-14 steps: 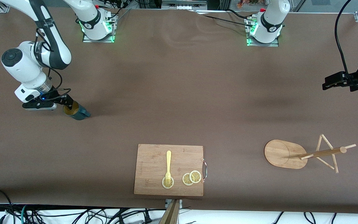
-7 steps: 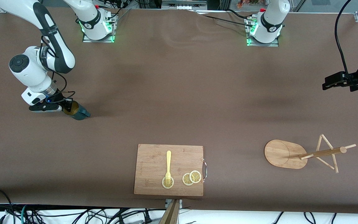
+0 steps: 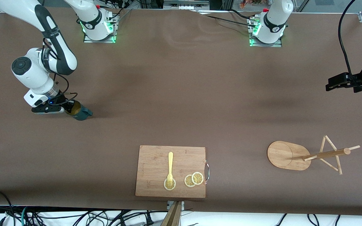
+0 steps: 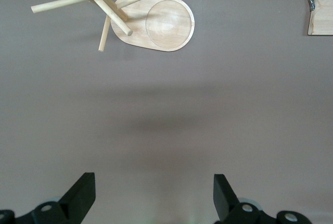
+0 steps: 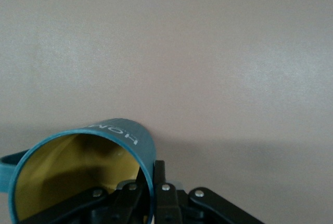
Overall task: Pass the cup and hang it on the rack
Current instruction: 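Carry the teal mug with the right gripper toward the table middle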
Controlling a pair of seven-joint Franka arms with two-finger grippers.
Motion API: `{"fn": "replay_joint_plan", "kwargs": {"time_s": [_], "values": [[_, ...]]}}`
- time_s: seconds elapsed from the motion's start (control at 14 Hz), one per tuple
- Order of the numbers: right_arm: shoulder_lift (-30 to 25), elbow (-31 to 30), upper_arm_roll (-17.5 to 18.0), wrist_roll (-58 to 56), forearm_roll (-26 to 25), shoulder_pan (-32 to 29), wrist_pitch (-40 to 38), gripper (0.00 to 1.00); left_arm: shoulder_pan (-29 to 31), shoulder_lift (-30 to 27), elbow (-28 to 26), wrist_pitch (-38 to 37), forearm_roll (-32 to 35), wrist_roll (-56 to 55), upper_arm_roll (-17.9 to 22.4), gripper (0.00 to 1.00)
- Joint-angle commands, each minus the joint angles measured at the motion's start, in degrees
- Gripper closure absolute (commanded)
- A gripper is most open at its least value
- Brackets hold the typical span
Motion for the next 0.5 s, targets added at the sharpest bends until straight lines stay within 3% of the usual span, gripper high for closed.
{"fn": "replay_joint_plan", "kwargs": {"time_s": [0.0, 0.14, 0.43], "values": [[-1.6, 3.1, 0.7, -0.6, -0.6, -0.5, -7.4, 1.0, -0.2, 1.0, 1.9, -0.8, -0.9, -0.2, 0.4, 0.0], [-2.2, 6.2, 2.3, -0.2, -0.1, -0.4, -14.8, 1.0, 0.3, 0.9, 1.9, -0.9, -1.0, -0.1, 0.4, 0.0], [-1.4, 21.0, 7.8, 7.2, 2.5, -0.1, -37.2, 1.0, -0.3, 0.9, 1.9, -0.9, -1.0, -0.2, 0.3, 0.0]]}}
